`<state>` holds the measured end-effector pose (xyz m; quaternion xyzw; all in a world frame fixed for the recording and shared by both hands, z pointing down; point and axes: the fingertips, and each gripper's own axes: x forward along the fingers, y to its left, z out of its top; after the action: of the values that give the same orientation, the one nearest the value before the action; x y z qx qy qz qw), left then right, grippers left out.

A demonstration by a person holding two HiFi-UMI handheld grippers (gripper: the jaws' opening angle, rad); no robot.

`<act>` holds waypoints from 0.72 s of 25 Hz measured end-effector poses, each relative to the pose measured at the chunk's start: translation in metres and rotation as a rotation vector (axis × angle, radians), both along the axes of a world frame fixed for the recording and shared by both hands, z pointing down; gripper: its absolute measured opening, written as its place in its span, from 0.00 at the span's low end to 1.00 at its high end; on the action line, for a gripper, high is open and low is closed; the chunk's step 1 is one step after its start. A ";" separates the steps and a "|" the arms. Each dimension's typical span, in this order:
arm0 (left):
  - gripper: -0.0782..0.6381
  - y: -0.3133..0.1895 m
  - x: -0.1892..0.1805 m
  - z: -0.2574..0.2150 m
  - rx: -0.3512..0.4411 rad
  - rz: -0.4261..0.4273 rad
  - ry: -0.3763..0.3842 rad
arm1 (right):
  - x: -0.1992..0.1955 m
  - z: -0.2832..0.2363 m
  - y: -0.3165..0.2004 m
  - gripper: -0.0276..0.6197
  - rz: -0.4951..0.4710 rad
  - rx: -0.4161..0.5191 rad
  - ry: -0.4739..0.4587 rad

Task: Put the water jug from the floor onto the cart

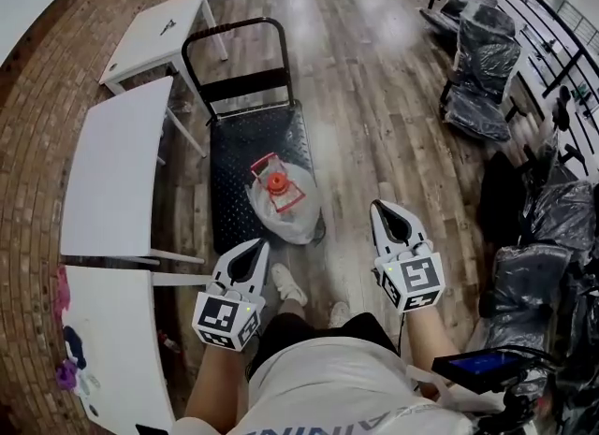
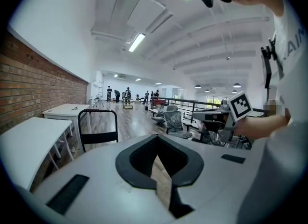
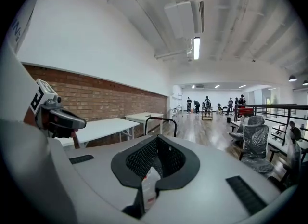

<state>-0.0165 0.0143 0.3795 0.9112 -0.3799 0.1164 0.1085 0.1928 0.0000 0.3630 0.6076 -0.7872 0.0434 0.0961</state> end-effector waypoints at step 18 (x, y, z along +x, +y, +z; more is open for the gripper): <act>0.11 0.035 -0.073 -0.057 0.109 -0.066 0.028 | -0.081 -0.062 0.032 0.05 -0.077 0.118 0.038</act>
<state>-0.0896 0.0489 0.3229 0.9042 -0.4141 0.0794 0.0680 0.1118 0.0317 0.3005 0.5823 -0.8092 -0.0182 0.0766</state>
